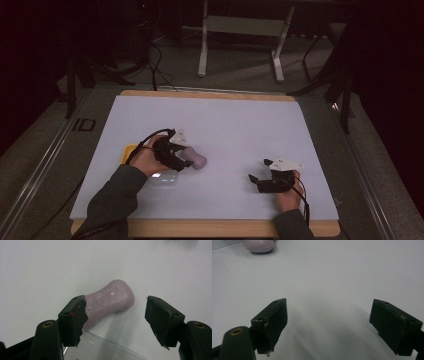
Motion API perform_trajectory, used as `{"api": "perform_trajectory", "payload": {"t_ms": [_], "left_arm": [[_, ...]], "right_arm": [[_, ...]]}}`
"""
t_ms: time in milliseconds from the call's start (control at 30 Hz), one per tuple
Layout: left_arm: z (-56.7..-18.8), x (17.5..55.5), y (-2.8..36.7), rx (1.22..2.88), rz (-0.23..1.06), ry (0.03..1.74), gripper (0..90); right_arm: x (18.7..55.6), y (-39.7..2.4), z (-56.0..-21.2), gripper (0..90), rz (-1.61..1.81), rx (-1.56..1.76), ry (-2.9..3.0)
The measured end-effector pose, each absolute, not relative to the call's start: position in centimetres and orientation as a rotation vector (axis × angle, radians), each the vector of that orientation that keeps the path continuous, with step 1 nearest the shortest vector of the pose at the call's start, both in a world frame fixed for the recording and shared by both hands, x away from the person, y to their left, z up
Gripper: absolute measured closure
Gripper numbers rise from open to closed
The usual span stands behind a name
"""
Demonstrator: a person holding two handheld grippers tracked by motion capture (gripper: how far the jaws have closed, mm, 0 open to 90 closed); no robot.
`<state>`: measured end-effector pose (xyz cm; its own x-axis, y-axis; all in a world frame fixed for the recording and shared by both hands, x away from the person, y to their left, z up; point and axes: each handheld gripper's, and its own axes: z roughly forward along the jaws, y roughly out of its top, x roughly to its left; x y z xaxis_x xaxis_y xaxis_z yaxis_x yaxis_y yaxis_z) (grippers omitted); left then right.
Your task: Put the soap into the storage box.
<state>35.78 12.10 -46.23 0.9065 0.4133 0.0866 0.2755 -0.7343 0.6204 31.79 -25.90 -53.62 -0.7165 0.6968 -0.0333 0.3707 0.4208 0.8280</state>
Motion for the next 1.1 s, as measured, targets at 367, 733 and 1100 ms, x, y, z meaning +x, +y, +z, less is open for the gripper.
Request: {"api": "perform_trajectory", "payload": {"t_ms": [367, 733, 1100], "left_arm": [[-46.5, 36.6, 11.2, 2.458, 0.263, 0.453, 28.3], [-47.5, 38.0, 10.3, 2.535, 0.248, 0.465, 21.5], [-48.6, 38.9, 10.1, 2.560, 0.234, 0.488, 12.3]], "right_arm": [[31.8, -25.9, -53.6, 14.4, 1.205, 0.911, 2.309], [31.8, -25.9, -53.6, 14.4, 1.205, 0.910, 2.310], [31.8, -25.9, -53.6, 14.4, 1.205, 0.911, 2.311]]}}
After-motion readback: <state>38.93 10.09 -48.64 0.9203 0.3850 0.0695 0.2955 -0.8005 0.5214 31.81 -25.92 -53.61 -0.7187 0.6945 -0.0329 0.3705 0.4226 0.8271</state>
